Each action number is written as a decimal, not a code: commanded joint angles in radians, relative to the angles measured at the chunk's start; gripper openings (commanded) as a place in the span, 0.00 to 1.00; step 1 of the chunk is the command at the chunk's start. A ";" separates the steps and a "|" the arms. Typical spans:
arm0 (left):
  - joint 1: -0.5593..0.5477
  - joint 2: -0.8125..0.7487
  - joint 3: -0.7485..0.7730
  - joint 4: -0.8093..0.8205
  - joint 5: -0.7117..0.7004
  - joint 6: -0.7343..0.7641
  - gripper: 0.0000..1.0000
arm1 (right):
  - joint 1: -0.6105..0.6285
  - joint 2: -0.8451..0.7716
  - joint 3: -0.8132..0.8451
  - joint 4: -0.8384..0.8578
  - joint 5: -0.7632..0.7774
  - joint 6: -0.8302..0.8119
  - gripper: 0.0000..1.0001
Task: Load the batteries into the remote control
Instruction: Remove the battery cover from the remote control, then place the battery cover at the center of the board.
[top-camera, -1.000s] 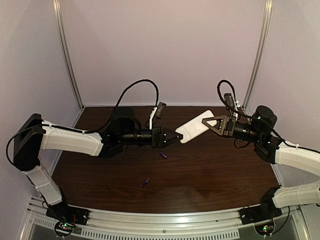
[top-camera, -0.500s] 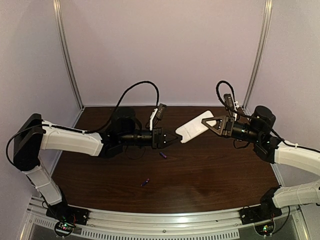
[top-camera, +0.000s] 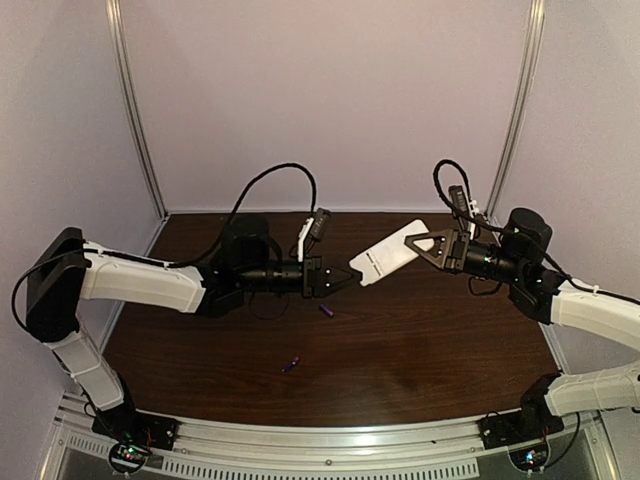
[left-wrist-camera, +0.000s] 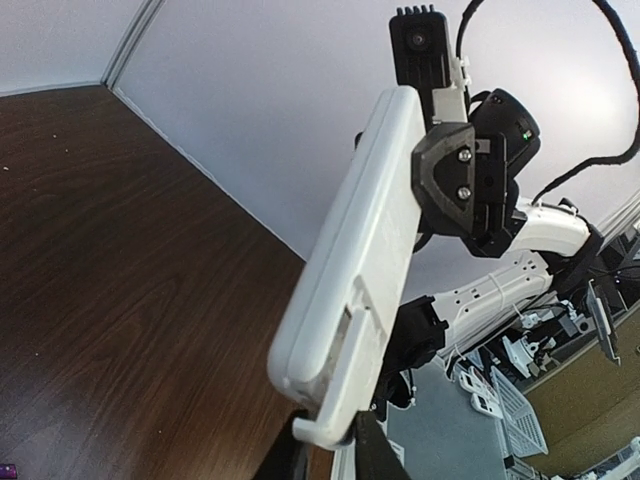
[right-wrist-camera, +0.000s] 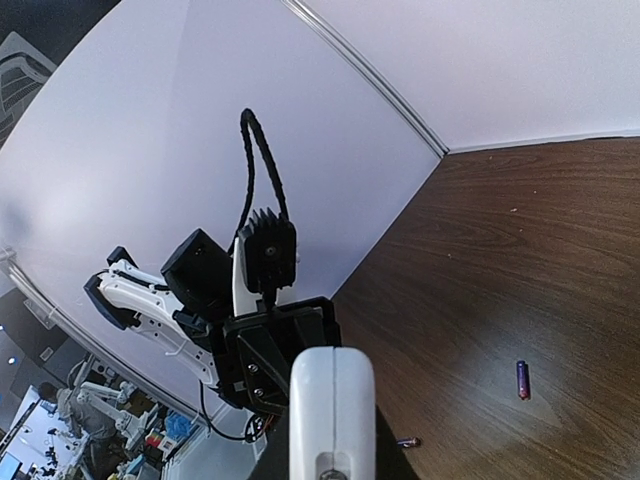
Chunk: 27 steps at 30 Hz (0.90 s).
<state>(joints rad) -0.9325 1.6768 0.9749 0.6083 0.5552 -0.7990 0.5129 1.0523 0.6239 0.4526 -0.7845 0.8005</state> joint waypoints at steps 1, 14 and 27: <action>0.008 -0.028 -0.035 0.077 0.016 -0.001 0.00 | -0.013 -0.024 0.035 -0.005 0.008 -0.010 0.00; 0.024 -0.088 -0.083 0.198 0.093 -0.015 0.00 | -0.084 -0.026 0.021 -0.091 0.028 -0.047 0.00; 0.123 -0.214 0.022 -0.777 -0.586 0.278 0.00 | -0.121 -0.038 -0.006 -0.145 0.002 -0.076 0.00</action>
<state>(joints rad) -0.8097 1.4605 0.8986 0.2604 0.2958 -0.6743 0.4011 1.0309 0.6304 0.3088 -0.7658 0.7391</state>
